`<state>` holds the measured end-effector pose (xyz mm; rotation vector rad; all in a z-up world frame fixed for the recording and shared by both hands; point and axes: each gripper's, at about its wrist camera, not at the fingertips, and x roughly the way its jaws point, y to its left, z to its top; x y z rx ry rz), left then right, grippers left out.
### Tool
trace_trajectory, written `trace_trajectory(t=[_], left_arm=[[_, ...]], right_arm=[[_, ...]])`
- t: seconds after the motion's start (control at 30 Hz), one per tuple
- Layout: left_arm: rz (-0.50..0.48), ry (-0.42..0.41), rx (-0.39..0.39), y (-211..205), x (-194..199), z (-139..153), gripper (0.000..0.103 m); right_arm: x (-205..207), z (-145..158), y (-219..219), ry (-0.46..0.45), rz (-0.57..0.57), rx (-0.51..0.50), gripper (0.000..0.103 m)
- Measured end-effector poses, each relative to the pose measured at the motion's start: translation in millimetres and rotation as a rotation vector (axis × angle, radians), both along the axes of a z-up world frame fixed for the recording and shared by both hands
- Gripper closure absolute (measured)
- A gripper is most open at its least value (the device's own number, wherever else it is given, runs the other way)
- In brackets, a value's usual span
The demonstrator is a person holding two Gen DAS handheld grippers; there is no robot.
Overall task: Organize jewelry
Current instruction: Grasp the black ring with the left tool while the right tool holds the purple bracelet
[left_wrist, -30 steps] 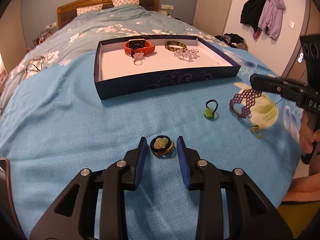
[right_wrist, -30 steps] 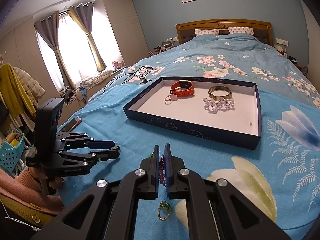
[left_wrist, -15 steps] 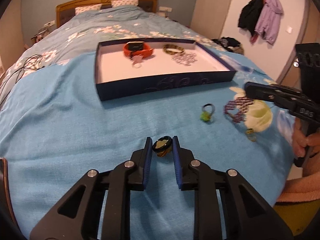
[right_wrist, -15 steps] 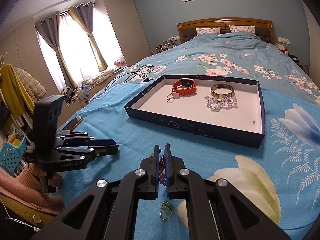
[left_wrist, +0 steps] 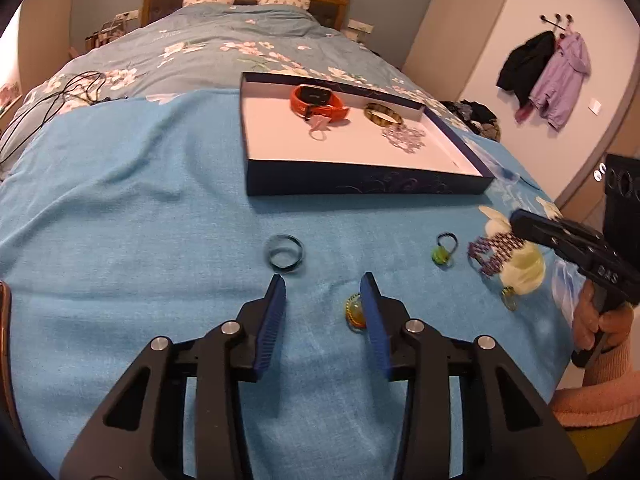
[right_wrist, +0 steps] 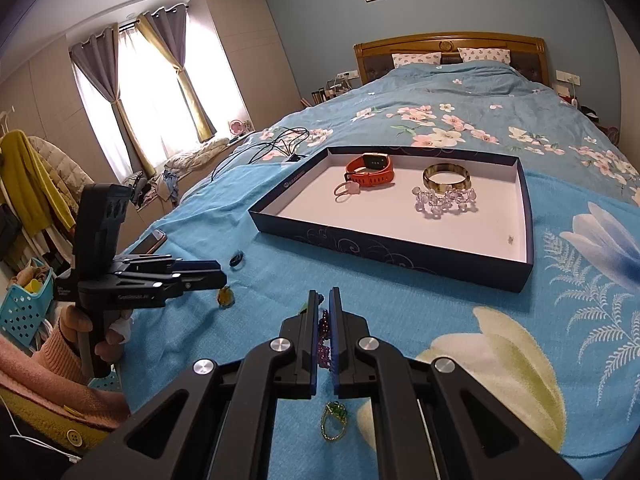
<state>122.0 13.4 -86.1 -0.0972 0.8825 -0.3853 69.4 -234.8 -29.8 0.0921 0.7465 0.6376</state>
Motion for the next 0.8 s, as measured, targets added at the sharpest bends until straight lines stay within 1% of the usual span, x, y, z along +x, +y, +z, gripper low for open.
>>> trace_trajectory(t=[0.1, 0.23, 0.3, 0.4, 0.47, 0.67, 0.7, 0.73, 0.8], left_arm=[[-0.001, -0.021, 0.038, -5, 0, 1, 0.065], [0.023, -0.036, 0.041, 1, 6, 4, 0.063], [0.052, -0.029, 0.07, 5, 13, 3, 0.065], [0.063, -0.025, 0.094, 9, 21, 1, 0.068], [0.068, -0.006, 0.108, 10, 27, -3, 0.072], [0.054, -0.002, 0.154, 4, 36, -6, 0.075], [0.055, -0.006, 0.165, 2, 35, -6, 0.077], [0.052, -0.007, 0.169, 1, 35, -6, 0.08], [0.054, -0.01, 0.173, 0, 34, -6, 0.081]], right_arm=[[0, 0, 1, 0.0, 0.003, 0.001, 0.099], [-1, 2, 2, -0.009, 0.002, -0.001, 0.099], [-1, 5, 0, -0.015, -0.006, 0.006, 0.099], [-1, 8, -2, -0.023, -0.011, 0.005, 0.099], [0, 8, -3, -0.023, -0.012, 0.004, 0.099], [2, 10, 0, -0.029, -0.009, -0.001, 0.099], [2, 11, 0, -0.033, -0.01, -0.001, 0.099], [3, 12, -1, -0.035, -0.01, 0.0, 0.1], [4, 15, -1, -0.042, -0.012, 0.001, 0.1]])
